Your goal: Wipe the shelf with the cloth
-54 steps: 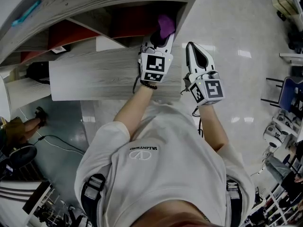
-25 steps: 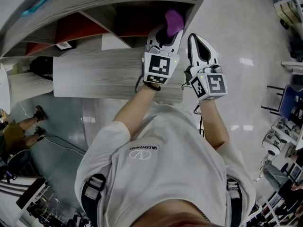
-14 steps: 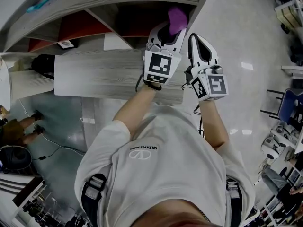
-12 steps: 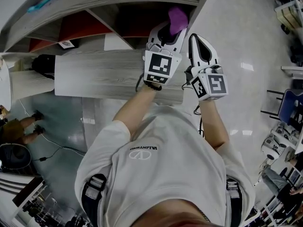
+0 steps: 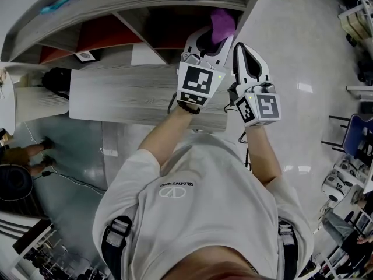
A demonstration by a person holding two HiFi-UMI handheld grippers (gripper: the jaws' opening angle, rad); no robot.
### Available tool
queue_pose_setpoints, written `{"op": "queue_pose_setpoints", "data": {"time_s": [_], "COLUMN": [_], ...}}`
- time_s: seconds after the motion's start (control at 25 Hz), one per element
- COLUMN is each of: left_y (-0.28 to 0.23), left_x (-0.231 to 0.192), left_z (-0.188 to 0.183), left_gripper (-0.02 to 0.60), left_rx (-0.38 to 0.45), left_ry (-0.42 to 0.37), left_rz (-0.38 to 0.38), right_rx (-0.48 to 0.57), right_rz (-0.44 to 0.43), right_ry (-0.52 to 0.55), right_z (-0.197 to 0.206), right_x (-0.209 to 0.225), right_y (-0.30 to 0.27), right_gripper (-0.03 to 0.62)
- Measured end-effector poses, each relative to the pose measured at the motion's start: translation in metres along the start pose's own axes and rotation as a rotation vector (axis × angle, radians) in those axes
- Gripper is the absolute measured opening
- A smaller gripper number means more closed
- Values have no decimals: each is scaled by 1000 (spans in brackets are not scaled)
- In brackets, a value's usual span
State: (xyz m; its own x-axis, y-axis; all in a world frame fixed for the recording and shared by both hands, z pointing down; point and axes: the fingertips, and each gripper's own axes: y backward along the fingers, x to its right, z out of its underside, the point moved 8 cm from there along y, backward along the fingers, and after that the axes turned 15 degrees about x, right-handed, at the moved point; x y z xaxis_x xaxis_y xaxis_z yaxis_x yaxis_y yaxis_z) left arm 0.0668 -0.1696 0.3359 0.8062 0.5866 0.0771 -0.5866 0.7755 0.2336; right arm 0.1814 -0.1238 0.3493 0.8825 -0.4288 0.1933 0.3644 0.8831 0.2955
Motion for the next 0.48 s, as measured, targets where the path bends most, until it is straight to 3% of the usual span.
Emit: {"op": "queue_pose_setpoints", "data": {"time_s": [0.48], "left_y": [-9], "left_x": [-4], "left_z": [-26], "left_gripper": [106], "left_rx": [32], "left_ry": [-9], "left_rz": [0], "right_rx": [6], "right_rz": [-7], "right_ry": [2], "right_z": [-6], "right_x": [-7], "right_y": [8], "right_gripper": [1]}}
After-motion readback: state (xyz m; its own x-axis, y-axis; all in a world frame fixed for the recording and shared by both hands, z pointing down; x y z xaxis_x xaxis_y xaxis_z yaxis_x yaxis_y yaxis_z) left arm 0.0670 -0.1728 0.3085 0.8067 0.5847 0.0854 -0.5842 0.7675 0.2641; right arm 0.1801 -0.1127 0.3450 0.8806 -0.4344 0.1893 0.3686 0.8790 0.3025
